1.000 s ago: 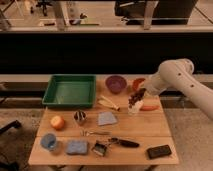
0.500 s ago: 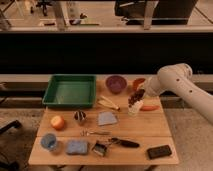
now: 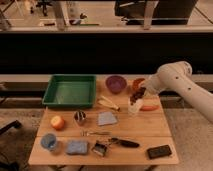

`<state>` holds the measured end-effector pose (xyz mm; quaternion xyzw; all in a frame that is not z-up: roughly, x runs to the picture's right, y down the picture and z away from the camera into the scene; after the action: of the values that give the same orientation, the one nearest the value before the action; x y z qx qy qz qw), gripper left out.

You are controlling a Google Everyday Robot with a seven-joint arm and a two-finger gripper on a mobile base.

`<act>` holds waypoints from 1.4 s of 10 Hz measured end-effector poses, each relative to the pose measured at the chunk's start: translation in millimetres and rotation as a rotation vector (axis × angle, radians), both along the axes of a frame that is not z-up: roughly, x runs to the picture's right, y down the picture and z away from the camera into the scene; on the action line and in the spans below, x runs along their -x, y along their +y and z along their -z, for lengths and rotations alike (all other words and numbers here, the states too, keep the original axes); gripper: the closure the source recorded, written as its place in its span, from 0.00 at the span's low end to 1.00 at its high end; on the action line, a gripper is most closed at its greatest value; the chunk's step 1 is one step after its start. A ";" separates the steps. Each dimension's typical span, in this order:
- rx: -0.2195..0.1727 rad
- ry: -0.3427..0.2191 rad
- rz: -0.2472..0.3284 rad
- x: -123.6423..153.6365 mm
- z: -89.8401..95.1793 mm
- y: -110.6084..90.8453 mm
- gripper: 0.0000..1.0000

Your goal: Place grapes in paper cup

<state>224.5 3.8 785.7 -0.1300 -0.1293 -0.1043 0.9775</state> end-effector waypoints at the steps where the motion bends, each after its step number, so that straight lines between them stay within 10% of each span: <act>1: 0.009 0.000 -0.030 -6.2 -1.5 -2.3 1.00; 5: 0.031 0.000 -0.117 -26.8 6.2 -13.4 1.00; 14: 0.142 -0.091 -0.106 33.5 21.8 15.6 1.00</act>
<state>191.0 19.4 763.8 -0.1870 -0.1872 -0.0490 0.9631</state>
